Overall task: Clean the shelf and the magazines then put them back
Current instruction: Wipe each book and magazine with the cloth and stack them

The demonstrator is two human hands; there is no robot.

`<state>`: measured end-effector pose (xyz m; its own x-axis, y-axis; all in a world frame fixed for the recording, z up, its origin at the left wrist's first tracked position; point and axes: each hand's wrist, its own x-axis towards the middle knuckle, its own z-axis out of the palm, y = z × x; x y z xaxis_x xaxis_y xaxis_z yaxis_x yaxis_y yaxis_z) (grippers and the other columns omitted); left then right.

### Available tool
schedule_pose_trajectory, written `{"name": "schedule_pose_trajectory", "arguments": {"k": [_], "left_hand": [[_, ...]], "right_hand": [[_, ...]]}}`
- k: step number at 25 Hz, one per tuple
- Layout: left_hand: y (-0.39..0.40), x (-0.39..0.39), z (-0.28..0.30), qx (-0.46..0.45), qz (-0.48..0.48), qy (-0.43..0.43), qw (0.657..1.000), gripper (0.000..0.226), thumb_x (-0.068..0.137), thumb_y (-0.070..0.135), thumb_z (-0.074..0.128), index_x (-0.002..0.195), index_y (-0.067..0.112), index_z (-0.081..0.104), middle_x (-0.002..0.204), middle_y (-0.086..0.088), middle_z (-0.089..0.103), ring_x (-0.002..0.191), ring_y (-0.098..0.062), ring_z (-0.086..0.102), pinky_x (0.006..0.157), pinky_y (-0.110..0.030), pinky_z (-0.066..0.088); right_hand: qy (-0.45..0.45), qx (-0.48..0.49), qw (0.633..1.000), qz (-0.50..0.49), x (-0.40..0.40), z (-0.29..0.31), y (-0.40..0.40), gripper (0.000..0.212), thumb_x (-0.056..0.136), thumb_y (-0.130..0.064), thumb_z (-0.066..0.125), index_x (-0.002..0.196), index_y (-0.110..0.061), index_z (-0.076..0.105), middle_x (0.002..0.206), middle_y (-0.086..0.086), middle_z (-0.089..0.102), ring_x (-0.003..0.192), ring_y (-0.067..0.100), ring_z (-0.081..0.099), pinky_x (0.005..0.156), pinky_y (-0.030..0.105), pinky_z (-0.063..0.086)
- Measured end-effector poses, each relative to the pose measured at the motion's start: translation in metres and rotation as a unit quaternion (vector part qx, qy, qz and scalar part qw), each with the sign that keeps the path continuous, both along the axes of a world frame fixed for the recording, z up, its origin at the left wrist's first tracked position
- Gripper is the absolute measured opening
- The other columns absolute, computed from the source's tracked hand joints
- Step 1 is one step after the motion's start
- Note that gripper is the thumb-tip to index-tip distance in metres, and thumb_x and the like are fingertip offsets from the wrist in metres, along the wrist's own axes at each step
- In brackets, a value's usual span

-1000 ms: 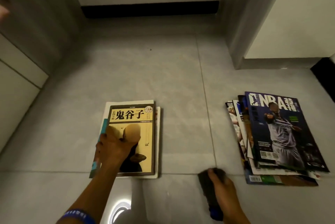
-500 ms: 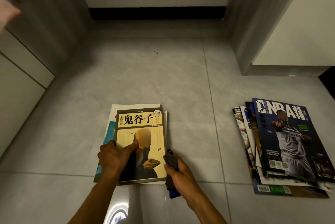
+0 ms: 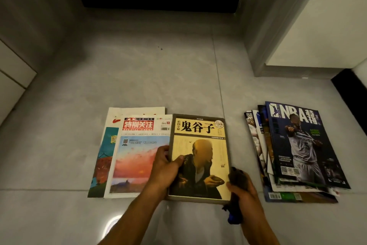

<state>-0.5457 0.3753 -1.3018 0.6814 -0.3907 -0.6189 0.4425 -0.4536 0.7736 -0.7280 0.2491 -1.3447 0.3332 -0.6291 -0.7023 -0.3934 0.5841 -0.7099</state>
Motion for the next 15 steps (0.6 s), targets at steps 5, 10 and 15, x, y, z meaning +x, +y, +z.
{"name": "schedule_pose_trajectory", "arguments": {"k": [5, 10, 15], "left_hand": [[-0.018, -0.037, -0.024, 0.024, -0.08, 0.004, 0.996, 0.044, 0.092, 0.016, 0.062, 0.127, 0.03, 0.04, 0.132, -0.001, 0.057, 0.12, -0.024, 0.057, 0.095, -0.043, 0.053], [-0.019, -0.048, -0.022, 0.136, -0.179, -0.184, 0.957, 0.048, 0.094, 0.02, 0.059, 0.138, 0.024, 0.042, 0.144, 0.001, 0.045, 0.132, -0.022, 0.045, 0.107, -0.035, 0.039], [-0.015, -0.044, -0.026, 0.145, -0.269, -0.304, 0.902, 0.052, 0.096, 0.026, 0.055, 0.144, 0.023, 0.037, 0.154, 0.005, 0.03, 0.139, -0.017, 0.035, 0.114, -0.027, 0.027]], "right_hand": [[0.018, -0.072, 0.997, 0.029, -0.036, 0.006, -0.024, 0.032, 0.093, -0.003, 0.057, 0.109, -0.03, 0.053, 0.113, 0.007, 0.055, 0.104, 0.031, 0.053, 0.082, 0.047, 0.05], [0.144, -0.274, 0.935, 0.171, -0.046, -0.008, -0.024, 0.032, 0.097, -0.016, 0.054, 0.129, -0.019, 0.053, 0.125, 0.007, 0.05, 0.12, 0.03, 0.049, 0.101, 0.046, 0.044], [0.155, -0.497, 0.838, 0.163, 0.015, -0.003, -0.042, 0.06, 0.089, -0.015, 0.065, 0.143, -0.012, 0.042, 0.152, 0.011, 0.032, 0.138, 0.032, 0.03, 0.11, 0.047, 0.03]]}}
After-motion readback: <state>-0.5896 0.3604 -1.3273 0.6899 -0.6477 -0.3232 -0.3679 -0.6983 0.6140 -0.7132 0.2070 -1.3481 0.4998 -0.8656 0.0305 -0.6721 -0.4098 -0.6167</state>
